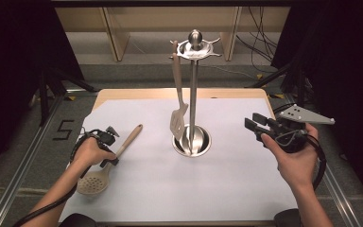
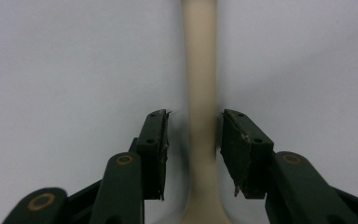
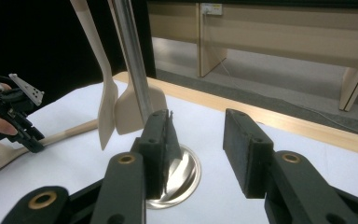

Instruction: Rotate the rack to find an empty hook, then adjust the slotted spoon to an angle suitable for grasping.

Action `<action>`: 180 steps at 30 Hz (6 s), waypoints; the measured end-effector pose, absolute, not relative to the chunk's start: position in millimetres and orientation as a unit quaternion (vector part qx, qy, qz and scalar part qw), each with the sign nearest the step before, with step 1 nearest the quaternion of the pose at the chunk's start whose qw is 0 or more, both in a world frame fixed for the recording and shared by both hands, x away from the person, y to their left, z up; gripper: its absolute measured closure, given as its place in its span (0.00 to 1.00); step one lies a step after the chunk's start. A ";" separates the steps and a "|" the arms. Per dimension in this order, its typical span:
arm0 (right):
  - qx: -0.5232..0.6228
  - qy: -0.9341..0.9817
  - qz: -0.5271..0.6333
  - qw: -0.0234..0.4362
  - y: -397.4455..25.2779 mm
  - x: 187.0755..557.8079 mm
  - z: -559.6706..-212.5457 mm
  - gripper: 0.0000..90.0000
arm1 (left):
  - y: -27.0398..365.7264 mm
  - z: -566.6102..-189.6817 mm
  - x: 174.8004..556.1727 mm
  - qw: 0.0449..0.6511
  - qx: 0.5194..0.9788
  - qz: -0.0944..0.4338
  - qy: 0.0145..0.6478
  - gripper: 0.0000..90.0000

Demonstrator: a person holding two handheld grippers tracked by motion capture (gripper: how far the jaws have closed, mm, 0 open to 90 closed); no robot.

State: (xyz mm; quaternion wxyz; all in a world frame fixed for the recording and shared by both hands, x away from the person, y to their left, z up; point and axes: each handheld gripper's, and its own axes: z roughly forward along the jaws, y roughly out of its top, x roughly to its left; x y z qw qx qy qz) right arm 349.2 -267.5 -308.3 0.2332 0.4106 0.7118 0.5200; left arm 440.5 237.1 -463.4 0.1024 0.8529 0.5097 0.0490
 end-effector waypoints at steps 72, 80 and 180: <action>0.406 0.711 0.523 0.237 -268.6 348.4 -307.4 0.69 | 240.4 -411.2 379.4 0.463 0.715 0.181 0.492 0.87; 0.402 0.711 0.525 0.239 -268.5 348.5 -307.7 0.69 | 226.0 -392.4 370.6 0.498 0.708 0.199 0.459 0.87; 0.309 0.749 0.560 0.174 -165.2 347.2 -288.3 0.62 | 54.5 -354.3 332.9 0.557 0.764 0.183 0.268 0.87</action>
